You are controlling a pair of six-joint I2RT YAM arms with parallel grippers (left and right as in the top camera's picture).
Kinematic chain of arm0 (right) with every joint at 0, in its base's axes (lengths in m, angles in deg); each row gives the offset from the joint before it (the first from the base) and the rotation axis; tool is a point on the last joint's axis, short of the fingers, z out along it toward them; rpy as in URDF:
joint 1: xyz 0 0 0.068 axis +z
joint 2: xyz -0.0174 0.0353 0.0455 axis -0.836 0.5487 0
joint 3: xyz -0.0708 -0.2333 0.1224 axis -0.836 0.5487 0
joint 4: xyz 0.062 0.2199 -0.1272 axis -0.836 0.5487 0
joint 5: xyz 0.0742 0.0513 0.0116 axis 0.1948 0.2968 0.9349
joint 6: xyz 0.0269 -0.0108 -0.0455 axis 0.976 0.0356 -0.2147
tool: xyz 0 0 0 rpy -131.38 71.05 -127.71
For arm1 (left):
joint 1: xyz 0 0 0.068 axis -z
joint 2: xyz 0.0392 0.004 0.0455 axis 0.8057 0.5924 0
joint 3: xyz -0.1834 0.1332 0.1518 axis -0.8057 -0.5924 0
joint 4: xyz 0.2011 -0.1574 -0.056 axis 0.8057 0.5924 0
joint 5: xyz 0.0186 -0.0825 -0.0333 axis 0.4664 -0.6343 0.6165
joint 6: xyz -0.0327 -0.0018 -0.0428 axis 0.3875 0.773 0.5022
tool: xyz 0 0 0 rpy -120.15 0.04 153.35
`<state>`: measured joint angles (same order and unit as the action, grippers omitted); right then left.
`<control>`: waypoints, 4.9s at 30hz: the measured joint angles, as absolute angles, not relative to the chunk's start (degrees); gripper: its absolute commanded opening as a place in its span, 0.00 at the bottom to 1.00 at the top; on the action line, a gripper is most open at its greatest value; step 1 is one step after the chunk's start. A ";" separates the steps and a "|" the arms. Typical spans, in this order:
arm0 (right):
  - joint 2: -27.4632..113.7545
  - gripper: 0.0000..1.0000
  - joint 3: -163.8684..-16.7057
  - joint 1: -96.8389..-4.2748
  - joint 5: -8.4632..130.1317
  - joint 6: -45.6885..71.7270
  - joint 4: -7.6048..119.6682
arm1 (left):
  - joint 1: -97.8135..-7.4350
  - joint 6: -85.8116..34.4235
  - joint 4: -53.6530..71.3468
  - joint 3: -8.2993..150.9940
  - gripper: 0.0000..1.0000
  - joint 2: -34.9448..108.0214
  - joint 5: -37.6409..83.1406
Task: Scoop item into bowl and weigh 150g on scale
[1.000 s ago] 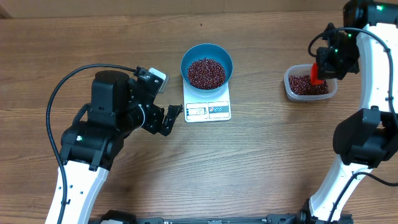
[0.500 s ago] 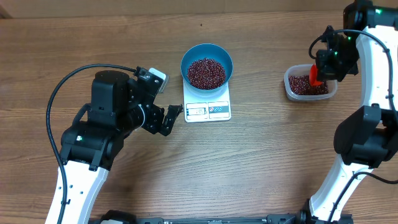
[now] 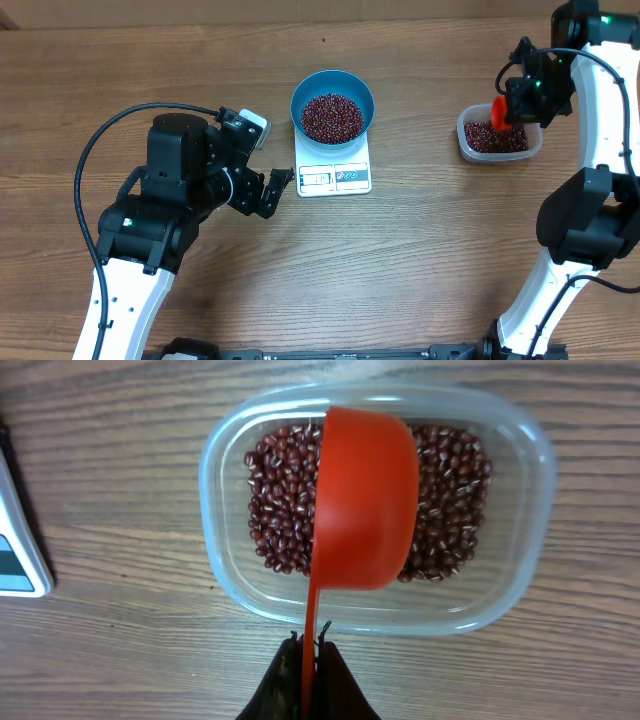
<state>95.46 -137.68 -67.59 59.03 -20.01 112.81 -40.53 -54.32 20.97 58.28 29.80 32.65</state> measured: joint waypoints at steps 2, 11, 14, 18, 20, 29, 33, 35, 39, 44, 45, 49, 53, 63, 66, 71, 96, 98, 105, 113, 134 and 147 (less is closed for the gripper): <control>95.48 0.04 -135.54 -67.59 59.03 -20.51 112.72 | -40.53 -54.32 20.97 58.28 1.00 29.80 32.65; 95.74 0.04 -128.02 -67.62 59.07 -21.93 106.53 | -40.53 -54.32 20.97 58.28 1.00 29.80 32.65; 95.74 0.04 -128.02 -67.62 59.62 -21.95 104.89 | -40.53 -54.32 20.97 58.28 1.00 29.80 32.65; 95.74 0.04 -128.00 -67.62 59.97 -21.95 104.52 | -40.53 -54.32 20.97 58.28 1.00 29.80 32.65; 95.74 0.04 -127.91 -67.62 59.82 -21.93 103.89 | -40.53 -54.32 20.97 58.28 1.00 29.77 32.65; 95.74 0.04 -127.76 -69.04 53.89 -21.91 103.54 | -40.53 -54.32 20.97 58.28 1.00 29.80 32.65; 95.74 0.04 -127.76 -70.70 53.09 -21.91 103.58 | -40.53 -54.32 20.97 58.28 0.99 29.80 32.65; 95.74 0.04 -127.76 -70.87 53.02 -21.93 103.41 | -40.53 -54.32 20.97 58.28 1.00 29.80 32.65; 95.74 0.04 -127.76 -70.70 56.80 -21.93 103.52 | -40.53 -54.32 20.97 58.28 1.00 29.77 32.65; 95.74 0.04 -127.72 -68.32 60.69 -21.67 104.35 | -40.53 -54.32 20.97 58.28 1.00 29.80 32.65; 95.74 0.04 -127.70 -67.59 61.11 -21.41 104.30 | -40.53 -54.34 20.97 58.28 1.00 29.80 32.65; 95.74 0.04 -126.65 -66.76 61.70 -20.55 104.00 | -40.53 -54.32 20.97 58.28 1.00 29.80 32.65; 95.74 0.04 -122.38 -66.81 62.38 -19.72 103.08 | -40.53 -54.32 20.97 58.28 1.00 29.80 32.65; 95.66 0.04 -121.23 -67.07 69.15 -18.96 104.98 | -40.53 -54.32 20.97 58.28 1.00 29.80 32.65; 95.66 0.04 -121.23 -67.88 72.21 -18.94 105.92 | -40.53 -54.32 20.97 58.28 0.99 29.80 32.65; 95.66 0.04 -121.23 -71.42 78.02 -18.96 106.38 | -40.53 -54.32 20.97 58.28 0.99 29.80 32.65; 95.68 0.04 -117.99 -92.73 108.54 -41.08 119.54 | -40.53 -54.32 20.97 58.28 1.00 29.80 32.65; 95.68 0.04 -117.99 -92.36 110.99 -43.00 120.35 | -40.53 -54.32 20.97 58.28 1.00 29.80 32.65; 95.68 0.04 -117.99 -84.16 118.00 -44.70 120.32 | -40.53 -54.32 20.97 58.28 1.00 29.80 32.65; 95.72 0.04 -121.42 -71.86 120.43 -41.51 119.80 | -40.53 -54.32 20.97 58.28 0.99 29.80 32.65; 95.77 0.04 -139.37 -45.65 95.07 -15.37 105.92 | -40.53 -54.32 20.97 58.28 1.00 29.80 32.65; 95.81 0.04 -146.43 -35.40 66.05 -12.90 100.85 | -40.53 -54.32 20.97 58.28 1.00 29.80 32.65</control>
